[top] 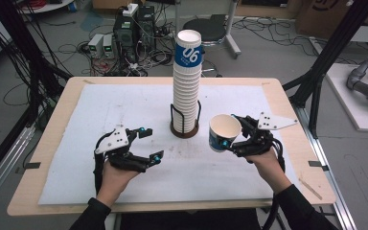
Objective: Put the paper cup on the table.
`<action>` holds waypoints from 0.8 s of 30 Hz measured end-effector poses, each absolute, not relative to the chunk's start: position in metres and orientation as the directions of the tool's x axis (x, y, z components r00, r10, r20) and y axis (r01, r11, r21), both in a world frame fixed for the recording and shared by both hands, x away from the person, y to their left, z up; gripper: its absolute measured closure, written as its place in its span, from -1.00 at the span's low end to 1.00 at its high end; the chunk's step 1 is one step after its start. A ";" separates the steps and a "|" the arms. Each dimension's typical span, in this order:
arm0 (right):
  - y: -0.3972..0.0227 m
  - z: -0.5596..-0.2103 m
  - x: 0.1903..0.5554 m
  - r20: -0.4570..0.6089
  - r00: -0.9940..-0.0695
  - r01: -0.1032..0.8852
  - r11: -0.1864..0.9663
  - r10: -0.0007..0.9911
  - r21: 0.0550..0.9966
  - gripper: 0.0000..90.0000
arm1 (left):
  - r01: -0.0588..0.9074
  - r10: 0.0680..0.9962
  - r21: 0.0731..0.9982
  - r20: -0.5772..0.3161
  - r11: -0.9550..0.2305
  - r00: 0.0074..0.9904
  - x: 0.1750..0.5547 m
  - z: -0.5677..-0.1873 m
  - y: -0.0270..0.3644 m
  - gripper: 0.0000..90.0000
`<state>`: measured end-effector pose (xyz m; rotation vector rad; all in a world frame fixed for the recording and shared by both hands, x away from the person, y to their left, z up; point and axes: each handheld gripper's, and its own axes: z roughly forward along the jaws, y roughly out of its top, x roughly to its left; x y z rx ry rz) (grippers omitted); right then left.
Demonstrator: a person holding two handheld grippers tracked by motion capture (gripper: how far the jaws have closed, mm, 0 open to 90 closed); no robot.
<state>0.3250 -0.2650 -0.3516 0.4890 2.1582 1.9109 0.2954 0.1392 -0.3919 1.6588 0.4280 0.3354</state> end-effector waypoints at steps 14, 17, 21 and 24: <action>-0.292 -0.348 0.344 0.052 -0.877 0.112 0.097 0.478 0.989 -0.53 | 0.099 0.460 0.993 -0.058 -0.066 0.886 0.296 -0.393 0.141 -0.66; -0.298 -0.348 0.349 0.050 -0.864 0.113 0.096 0.500 0.989 -0.53 | 0.113 0.451 0.992 -0.076 -0.054 0.889 0.297 -0.394 0.141 -0.66; -0.305 -0.348 0.354 0.056 -0.851 0.121 0.093 0.521 0.988 -0.53 | 0.119 0.449 0.992 -0.090 -0.036 0.889 0.298 -0.395 0.142 -0.66; -0.310 -0.347 0.359 0.054 -0.841 0.125 0.095 0.539 0.988 -0.53 | 0.118 0.451 0.992 -0.092 -0.030 0.888 0.298 -0.395 0.143 -0.66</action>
